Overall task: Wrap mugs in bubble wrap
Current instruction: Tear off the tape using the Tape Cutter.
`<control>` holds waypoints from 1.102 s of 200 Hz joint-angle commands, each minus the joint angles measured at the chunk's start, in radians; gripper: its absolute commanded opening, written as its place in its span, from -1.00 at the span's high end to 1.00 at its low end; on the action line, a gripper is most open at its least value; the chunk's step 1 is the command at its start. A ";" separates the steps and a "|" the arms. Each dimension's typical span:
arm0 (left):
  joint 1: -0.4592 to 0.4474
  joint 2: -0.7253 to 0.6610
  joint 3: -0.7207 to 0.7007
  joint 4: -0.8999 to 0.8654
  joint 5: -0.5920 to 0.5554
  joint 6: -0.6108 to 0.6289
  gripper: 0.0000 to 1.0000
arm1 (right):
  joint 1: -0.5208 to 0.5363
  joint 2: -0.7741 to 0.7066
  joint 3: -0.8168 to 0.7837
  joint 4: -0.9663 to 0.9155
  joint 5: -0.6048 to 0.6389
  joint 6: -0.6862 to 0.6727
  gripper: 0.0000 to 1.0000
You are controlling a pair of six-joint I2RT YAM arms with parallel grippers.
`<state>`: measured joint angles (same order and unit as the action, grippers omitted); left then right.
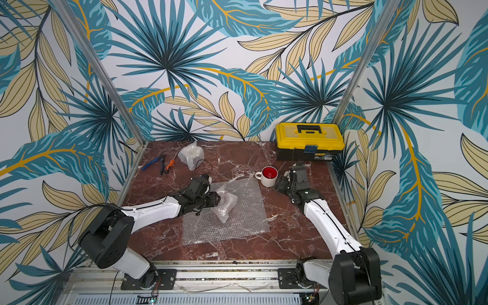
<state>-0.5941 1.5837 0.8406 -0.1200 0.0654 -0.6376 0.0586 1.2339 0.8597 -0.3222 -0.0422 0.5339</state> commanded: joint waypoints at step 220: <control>0.043 0.032 -0.077 0.013 0.126 0.023 0.14 | -0.333 0.550 0.113 0.234 -0.665 0.027 0.24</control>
<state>-0.5522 1.5932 0.8127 -0.0380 0.1814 -0.6201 -0.2687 1.7538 0.9672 -0.1219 -0.6521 0.5510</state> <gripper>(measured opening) 0.428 0.386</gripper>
